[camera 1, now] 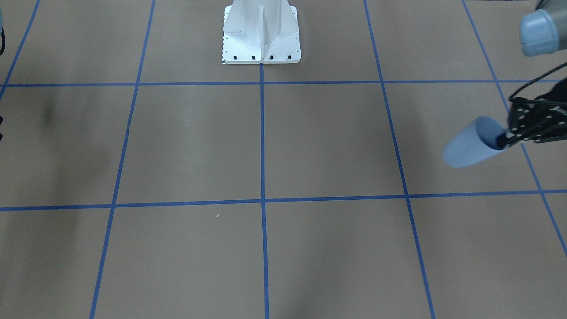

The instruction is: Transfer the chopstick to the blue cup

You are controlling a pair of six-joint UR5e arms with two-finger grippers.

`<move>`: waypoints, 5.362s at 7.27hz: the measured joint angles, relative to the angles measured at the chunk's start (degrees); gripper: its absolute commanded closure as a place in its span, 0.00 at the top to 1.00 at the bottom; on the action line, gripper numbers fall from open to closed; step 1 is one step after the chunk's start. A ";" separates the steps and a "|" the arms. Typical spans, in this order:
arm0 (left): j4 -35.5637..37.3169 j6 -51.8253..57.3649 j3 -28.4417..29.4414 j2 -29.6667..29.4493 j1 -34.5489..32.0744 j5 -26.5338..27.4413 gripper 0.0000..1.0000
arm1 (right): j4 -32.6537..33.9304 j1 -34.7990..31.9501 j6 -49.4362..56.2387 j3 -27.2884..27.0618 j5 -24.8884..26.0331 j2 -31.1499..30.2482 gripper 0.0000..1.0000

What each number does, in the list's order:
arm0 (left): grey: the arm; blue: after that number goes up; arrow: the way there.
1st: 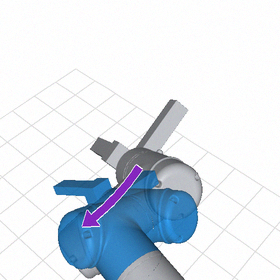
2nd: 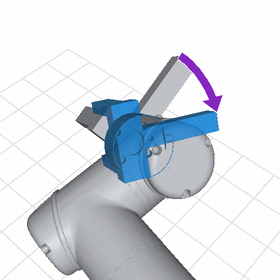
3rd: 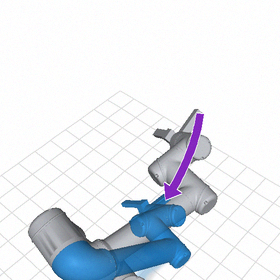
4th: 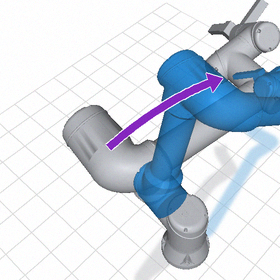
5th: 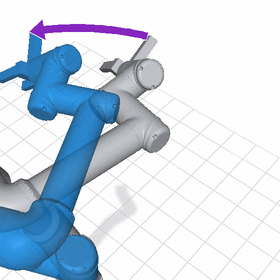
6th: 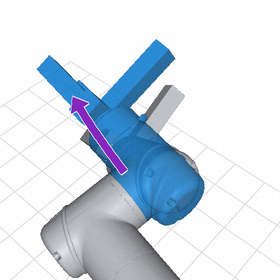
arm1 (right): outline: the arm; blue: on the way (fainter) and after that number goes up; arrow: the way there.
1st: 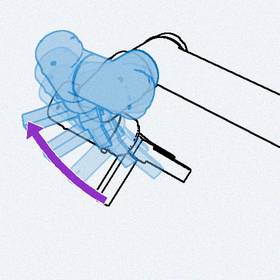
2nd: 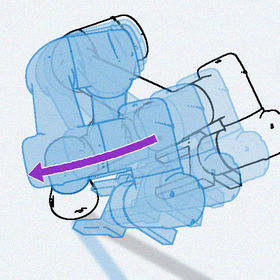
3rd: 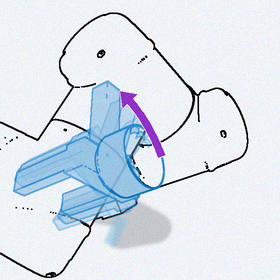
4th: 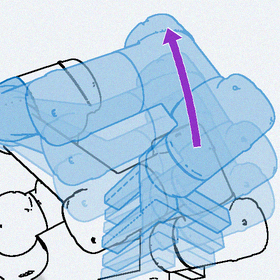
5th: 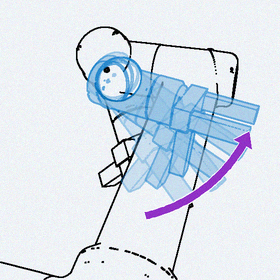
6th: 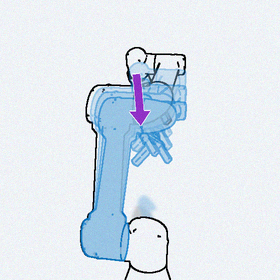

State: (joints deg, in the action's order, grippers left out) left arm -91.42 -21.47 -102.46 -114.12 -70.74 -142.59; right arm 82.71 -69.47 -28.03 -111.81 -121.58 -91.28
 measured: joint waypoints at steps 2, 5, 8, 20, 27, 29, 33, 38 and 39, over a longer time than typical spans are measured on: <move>0.10 -17.61 0.03 -9.60 14.12 12.38 0.00 | -0.01 0.07 0.00 0.34 0.01 0.13 1.00; 0.43 -33.19 4.27 -18.32 31.63 30.03 0.00 | -0.03 0.38 -0.25 0.45 0.03 0.29 1.00; 0.51 -37.33 7.41 -20.70 41.57 37.99 0.02 | -0.09 1.38 -2.16 0.53 0.11 0.93 1.00; 0.48 -0.99 1.03 -2.23 6.75 12.71 0.99 | 0.65 -7.51 10.54 3.02 -1.03 -0.66 1.00; 0.05 48.88 22.15 5.69 -17.83 10.50 0.99 | -17.95 -17.24 -4.22 19.06 0.65 -1.09 0.93; -0.21 49.05 22.01 6.58 -17.95 9.95 0.99 | -24.47 -16.54 -12.19 22.46 1.99 -0.87 0.89; -0.34 48.99 21.91 7.30 -17.92 9.62 0.99 | -25.65 -14.27 -15.52 23.00 3.74 -0.97 0.09; -0.27 48.31 21.67 7.25 -17.85 9.63 0.99 | -26.76 -16.13 -15.43 19.24 3.37 -2.24 0.00; -0.26 48.24 21.67 7.25 -17.85 9.64 0.99 | -26.62 -18.00 -15.22 17.67 3.05 -2.70 0.00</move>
State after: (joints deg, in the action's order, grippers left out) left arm -91.68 26.77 -80.79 -106.87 -88.59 -132.95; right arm 56.09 -87.47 -43.26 -94.14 -118.54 -93.98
